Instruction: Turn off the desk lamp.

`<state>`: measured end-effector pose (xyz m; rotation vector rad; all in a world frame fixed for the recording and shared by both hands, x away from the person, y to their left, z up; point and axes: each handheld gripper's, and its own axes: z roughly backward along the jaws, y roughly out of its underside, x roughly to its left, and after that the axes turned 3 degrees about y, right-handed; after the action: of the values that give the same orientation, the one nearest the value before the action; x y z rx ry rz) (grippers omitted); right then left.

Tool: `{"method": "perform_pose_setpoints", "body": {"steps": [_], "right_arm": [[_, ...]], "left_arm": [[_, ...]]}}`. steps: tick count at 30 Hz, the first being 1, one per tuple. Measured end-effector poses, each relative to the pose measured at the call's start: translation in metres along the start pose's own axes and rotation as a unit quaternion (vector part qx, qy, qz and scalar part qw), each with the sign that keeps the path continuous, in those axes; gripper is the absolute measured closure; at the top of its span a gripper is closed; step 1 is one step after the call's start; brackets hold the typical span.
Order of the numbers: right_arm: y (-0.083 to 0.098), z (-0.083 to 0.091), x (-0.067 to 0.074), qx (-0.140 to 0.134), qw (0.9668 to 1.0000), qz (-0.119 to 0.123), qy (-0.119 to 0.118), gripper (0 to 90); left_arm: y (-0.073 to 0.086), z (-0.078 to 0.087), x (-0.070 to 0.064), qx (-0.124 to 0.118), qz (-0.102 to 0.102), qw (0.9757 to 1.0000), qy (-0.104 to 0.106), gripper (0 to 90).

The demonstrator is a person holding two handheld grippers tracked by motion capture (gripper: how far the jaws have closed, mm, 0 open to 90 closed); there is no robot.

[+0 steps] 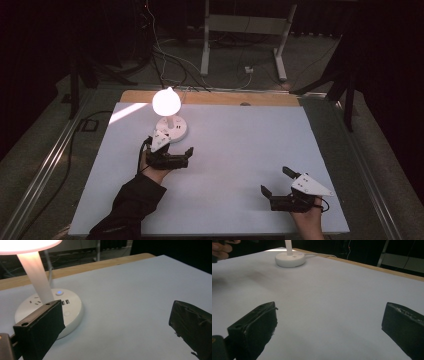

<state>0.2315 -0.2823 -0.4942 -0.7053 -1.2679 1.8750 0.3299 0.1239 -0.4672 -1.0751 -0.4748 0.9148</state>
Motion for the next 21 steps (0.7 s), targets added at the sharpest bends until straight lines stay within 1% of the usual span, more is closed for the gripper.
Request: {"method": "perform_pose_setpoints", "body": {"steps": [2,3,4,5,6,8,9,10,11,12,13,15,16,18,20,21], "right_arm": [[0.0,0.0,0.0,0.0,1.0,0.0,0.0,0.0],[0.0,0.0,0.0,0.0,1.0,0.001,0.0,0.0],[0.0,0.0,0.0,0.0,1.0,0.0,-0.001,0.0],[0.0,0.0,0.0,0.0,1.0,0.0,-0.001,0.0],[0.0,0.0,0.0,0.0,1.0,0.0,-0.001,0.0],[0.0,0.0,0.0,0.002,1.0,0.0,-0.002,0.0],[0.0,0.0,0.0,0.002,1.0,0.0,-0.002,0.0],[0.0,0.0,0.0,0.002,1.0,0.0,-0.002,0.0],[0.0,0.0,0.0,0.001,1.0,0.0,-0.002,0.0],[0.0,0.0,0.0,0.002,1.0,0.0,-0.003,0.0],[0.0,0.0,0.001,0.002,1.0,0.0,-0.003,0.0],[0.0,0.0,0.001,0.002,1.0,0.001,-0.003,0.0],[0.0,0.0,0.0,0.001,1.0,0.001,-0.004,0.0],[0.0,0.0,0.0,0.002,1.0,0.0,-0.004,0.0],[0.0,-0.001,0.001,0.003,1.0,-0.001,-0.005,0.0],[0.0,-0.001,0.001,0.003,1.0,-0.001,-0.005,0.0]], "left_arm": [[0.0,-0.002,0.001,0.003,0.002,1.0,0.002,0.6],[-0.001,-0.007,0.003,0.013,0.007,0.9999,-0.002,0.9],[-0.001,-0.01,0.004,0.018,0.011,0.9998,-0.004,2.1],[-0.001,-0.01,0.004,0.018,0.011,0.9998,-0.004,2.9],[-0.001,-0.014,0.007,0.026,0.011,0.9994,-0.019,4.2],[0.0,-0.018,0.01,0.026,0.016,0.9993,-0.021,5.6],[0.0,-0.02,0.01,0.023,0.015,0.9993,-0.024,7.3],[0.0,-0.022,0.011,0.024,0.009,0.9992,-0.03,7.9],[0.0,-0.023,0.012,0.023,0.01,0.9991,-0.034,9.0],[0.0,-0.023,0.012,0.023,0.01,0.9991,-0.034,12.7],[-0.001,-0.025,0.015,0.019,0.008,0.9989,-0.043,15.2],[-0.002,-0.029,0.018,0.019,0.005,0.9988,-0.045,18.3],[-0.002,-0.03,0.019,0.021,0.0,0.9984,-0.052,22.6],[-0.003,-0.034,0.022,0.021,0.007,0.9982,-0.056,26.0],[-0.004,-0.038,0.024,0.026,0.001,0.9973,-0.068,32.1],[-0.004,-0.038,0.024,0.026,0.001,0.9973,-0.068,34.3]]}}
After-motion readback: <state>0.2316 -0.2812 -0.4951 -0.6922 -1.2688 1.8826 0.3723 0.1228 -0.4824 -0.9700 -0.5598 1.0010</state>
